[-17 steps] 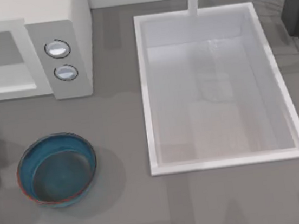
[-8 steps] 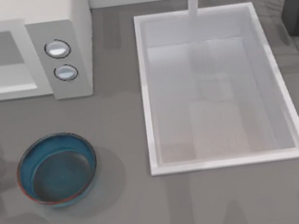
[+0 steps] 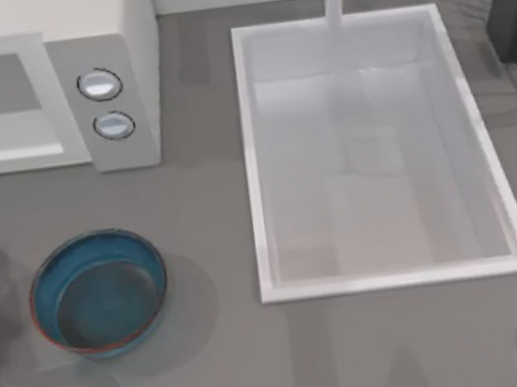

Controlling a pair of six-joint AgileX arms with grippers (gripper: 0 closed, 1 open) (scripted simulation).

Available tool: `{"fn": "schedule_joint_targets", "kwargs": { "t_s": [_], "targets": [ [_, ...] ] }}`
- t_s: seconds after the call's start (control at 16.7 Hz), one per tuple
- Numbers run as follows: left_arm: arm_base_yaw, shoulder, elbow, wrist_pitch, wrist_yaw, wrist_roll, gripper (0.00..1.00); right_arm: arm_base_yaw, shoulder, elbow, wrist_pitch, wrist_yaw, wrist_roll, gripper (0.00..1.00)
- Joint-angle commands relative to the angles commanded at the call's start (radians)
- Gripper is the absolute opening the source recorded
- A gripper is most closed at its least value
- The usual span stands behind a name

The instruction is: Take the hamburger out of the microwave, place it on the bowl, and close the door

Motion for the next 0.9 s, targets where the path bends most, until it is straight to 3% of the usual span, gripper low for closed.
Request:
{"fn": "schedule_joint_targets", "kwargs": {
  "t_s": [0.42,0.9],
  "targets": [
    [0.002,-0.345,0.023,-0.375,-0.004,0.0,0.0,0.0,0.0,0.0,0.0,0.0,0.0,1.0],
    [0.0,-0.385,0.031,-0.427,0.002,0.012,0.0,0.0,0.0,0.0,0.0,0.0,0.0,1.0]
  ]
}}
